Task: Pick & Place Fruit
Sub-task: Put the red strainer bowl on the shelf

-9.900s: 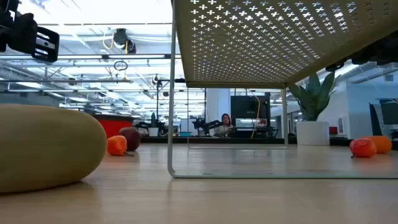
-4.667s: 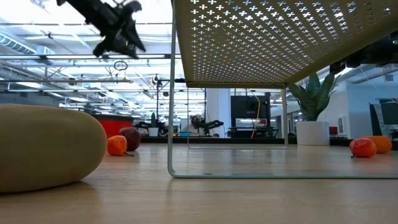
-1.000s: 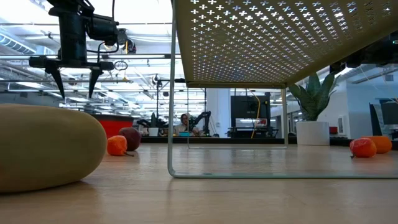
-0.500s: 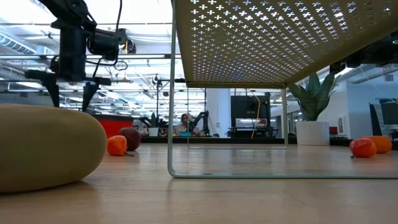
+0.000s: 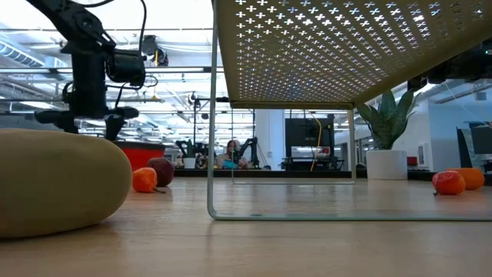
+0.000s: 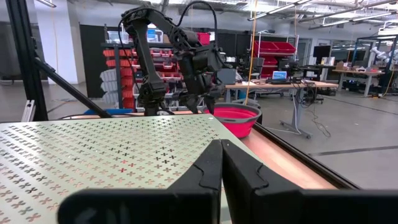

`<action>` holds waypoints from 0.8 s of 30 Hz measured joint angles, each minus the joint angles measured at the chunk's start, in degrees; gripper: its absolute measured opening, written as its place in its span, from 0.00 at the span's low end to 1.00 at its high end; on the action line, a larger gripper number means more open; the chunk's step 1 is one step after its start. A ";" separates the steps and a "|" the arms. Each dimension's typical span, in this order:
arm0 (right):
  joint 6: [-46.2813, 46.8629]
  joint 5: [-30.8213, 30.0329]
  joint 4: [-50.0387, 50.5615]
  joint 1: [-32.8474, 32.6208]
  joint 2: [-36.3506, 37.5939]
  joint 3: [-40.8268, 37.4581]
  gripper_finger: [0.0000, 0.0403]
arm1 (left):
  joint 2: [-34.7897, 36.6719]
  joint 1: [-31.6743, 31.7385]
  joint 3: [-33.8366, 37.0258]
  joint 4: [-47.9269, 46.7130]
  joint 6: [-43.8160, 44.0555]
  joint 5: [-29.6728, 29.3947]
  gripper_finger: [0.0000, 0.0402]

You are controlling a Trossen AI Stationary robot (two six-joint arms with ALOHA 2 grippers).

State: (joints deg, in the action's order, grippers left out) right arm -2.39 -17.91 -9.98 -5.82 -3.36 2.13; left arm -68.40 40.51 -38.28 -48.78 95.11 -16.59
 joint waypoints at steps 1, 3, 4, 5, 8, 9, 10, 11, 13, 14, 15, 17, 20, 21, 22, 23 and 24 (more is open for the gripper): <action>0.00 -0.01 0.00 0.00 0.00 0.00 0.00 | 0.00 -0.01 0.52 0.33 -0.18 0.05 0.69; 0.00 -0.02 -0.02 0.00 0.00 0.00 0.00 | 0.00 -0.02 1.59 1.58 -0.28 1.14 0.69; 0.00 -0.02 -0.02 0.00 0.01 0.00 0.00 | 0.00 -0.02 2.08 2.37 -0.32 1.62 0.69; 0.00 0.00 0.00 0.00 0.00 0.00 0.00 | 0.00 -0.02 2.52 3.01 -0.34 1.98 0.69; 0.00 -0.01 -0.02 0.00 0.00 0.00 0.00 | 0.00 -0.02 3.26 4.19 -0.35 3.12 0.68; 0.00 -0.02 -0.02 0.00 0.02 0.00 0.00 | 0.00 -0.02 3.32 4.25 -0.40 3.16 0.66; 0.00 0.00 -0.02 0.00 0.00 0.00 0.00 | 0.01 -0.02 3.32 4.30 -0.58 3.15 0.64; 0.00 -0.01 -0.02 0.00 0.00 0.00 0.00 | 0.02 -0.02 3.32 4.43 -0.93 3.14 0.61; 0.01 0.00 -0.02 0.00 0.00 0.00 0.00 | 0.02 -0.02 3.32 4.96 -1.60 3.06 0.53; 0.00 0.00 -0.02 0.00 0.00 0.00 0.00 | 0.02 -0.02 3.32 5.35 -1.88 2.96 0.48; 0.02 -0.02 -0.02 0.00 0.00 0.00 0.00 | 0.02 -0.02 3.32 5.73 -2.05 2.76 0.44; 0.02 -0.01 -0.02 0.00 0.01 0.00 0.00 | 0.02 -0.02 3.32 6.06 -2.09 2.27 0.35; 0.02 0.00 -0.02 0.00 0.00 0.00 0.00 | 0.04 -0.02 3.32 6.00 -2.23 1.11 0.23; 0.02 -0.01 -0.02 0.00 0.00 0.00 0.00 | 0.04 -0.02 3.32 5.98 -2.36 0.97 0.19; 0.02 0.00 -0.02 0.00 0.02 0.00 0.00 | 0.04 0.00 3.32 6.00 -2.36 0.80 0.15; 0.02 0.00 -0.02 0.00 0.01 0.00 0.00 | 0.07 -0.02 3.32 6.02 -2.27 0.51 0.12; 0.02 0.00 -0.02 0.00 0.01 0.00 0.00 | 0.11 -0.02 3.32 6.04 -2.18 0.20 0.09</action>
State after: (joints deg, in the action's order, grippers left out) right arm -2.37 -17.91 -10.00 -5.82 -3.34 2.13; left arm -68.29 40.49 -34.96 -42.74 92.92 -16.39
